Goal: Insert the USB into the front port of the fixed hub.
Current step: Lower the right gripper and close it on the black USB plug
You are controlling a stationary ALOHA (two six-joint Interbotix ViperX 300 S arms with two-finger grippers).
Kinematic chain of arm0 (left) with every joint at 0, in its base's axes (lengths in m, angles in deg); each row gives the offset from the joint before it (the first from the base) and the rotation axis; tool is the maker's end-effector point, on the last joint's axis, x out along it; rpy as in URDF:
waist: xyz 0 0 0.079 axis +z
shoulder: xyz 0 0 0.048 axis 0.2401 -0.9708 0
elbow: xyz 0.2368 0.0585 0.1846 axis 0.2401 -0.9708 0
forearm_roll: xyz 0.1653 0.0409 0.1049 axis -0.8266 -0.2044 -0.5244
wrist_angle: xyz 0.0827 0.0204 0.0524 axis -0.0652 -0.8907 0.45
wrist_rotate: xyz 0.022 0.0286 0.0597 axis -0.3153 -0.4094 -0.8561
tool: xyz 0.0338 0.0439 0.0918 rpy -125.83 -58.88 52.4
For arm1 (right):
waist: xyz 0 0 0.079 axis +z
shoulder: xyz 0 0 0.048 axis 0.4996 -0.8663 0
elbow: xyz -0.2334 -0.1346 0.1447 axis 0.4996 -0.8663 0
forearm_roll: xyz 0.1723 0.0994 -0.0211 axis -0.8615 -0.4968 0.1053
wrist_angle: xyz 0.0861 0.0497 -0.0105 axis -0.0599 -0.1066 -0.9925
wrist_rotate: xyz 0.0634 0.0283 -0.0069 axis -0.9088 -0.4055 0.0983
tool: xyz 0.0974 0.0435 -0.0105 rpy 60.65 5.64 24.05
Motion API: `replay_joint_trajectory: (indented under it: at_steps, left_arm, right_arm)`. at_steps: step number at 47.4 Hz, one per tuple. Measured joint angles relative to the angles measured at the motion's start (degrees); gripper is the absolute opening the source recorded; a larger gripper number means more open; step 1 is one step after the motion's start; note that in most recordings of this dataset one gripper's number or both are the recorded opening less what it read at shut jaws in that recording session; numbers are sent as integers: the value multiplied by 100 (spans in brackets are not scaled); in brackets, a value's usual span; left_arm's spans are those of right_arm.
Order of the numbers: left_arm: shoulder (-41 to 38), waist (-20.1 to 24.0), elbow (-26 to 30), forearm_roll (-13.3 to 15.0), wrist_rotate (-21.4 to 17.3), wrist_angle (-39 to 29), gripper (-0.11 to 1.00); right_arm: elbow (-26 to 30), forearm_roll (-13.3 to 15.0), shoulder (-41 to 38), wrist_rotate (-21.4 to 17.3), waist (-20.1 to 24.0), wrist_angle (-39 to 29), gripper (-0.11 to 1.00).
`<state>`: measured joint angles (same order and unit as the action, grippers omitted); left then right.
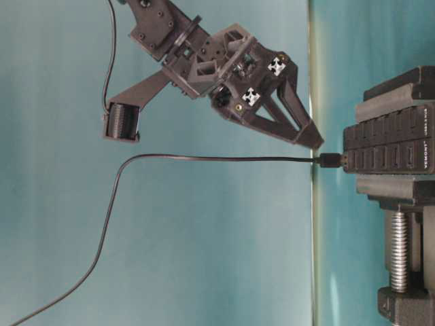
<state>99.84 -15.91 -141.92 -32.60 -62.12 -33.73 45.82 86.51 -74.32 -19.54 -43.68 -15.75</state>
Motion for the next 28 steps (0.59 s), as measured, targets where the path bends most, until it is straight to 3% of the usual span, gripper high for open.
replay_joint_trajectory:
  at_steps: [28]
  left_arm:
    - [105, 0, 0, 9, 193, -88, 0]
  right_arm:
    - [132, 0, -387, 9, 9, 255, 86]
